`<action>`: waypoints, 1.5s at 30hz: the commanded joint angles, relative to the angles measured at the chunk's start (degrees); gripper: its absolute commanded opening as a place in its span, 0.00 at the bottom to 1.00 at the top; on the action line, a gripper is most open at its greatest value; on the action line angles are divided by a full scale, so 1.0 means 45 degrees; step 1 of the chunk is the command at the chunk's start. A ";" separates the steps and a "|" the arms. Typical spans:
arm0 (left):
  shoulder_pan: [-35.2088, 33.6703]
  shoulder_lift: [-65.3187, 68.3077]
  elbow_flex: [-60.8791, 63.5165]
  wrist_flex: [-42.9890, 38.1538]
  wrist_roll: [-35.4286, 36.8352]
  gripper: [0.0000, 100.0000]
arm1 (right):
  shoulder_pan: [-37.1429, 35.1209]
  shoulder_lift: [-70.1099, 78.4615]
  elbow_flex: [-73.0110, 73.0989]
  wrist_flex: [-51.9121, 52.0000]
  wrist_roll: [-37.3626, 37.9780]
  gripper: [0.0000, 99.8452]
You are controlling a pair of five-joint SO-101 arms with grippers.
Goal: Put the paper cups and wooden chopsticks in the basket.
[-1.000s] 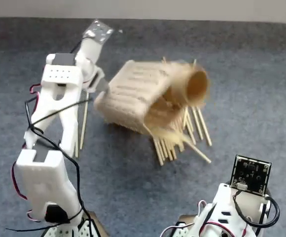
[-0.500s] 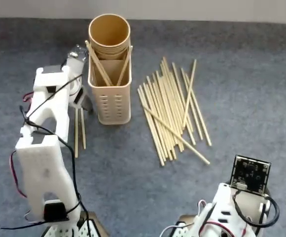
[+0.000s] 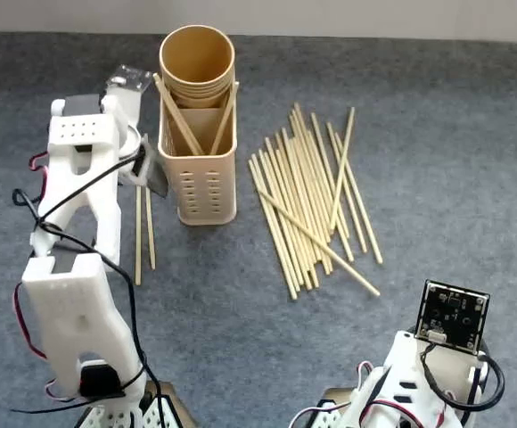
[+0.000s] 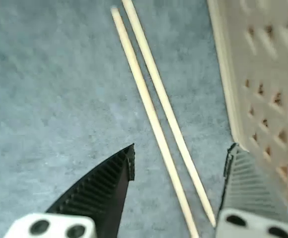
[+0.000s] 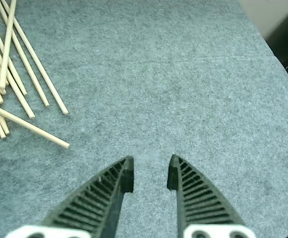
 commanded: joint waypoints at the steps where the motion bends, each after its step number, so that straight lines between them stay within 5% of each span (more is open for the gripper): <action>1: 0.0088 0.0498 0.0127 -0.0254 0.0664 0.30 | 0.0049 -0.0088 0.0010 -0.0186 0.0078 0.13; 7: -0.0010 0.2784 0.0049 -0.1328 0.1114 0.29 | 0.0049 -0.0088 0.0010 -0.0186 0.0078 0.13; 13: -0.0186 0.3585 -0.1260 -0.0645 0.1094 0.01 | 0.0049 -0.0088 0.0029 -0.0186 0.0098 0.13; 22: -0.0518 0.4112 -0.3761 0.1250 0.1094 0.00 | 0.0049 -0.0088 0.0049 -0.0186 0.0098 0.13; 32: -0.1123 0.4054 -1.2493 0.3966 0.1153 0.00 | 0.0049 -0.0088 0.0029 -0.0186 0.0098 0.13; 36: -0.0342 0.3761 -1.6635 0.3438 0.1153 0.00 | 0.0049 -0.0088 0.0029 -0.0186 0.0098 0.13; 45: 0.3272 0.1045 -1.6322 0.1582 0.1172 0.00 | 0.0049 -0.0088 0.0029 -0.0186 0.0098 0.13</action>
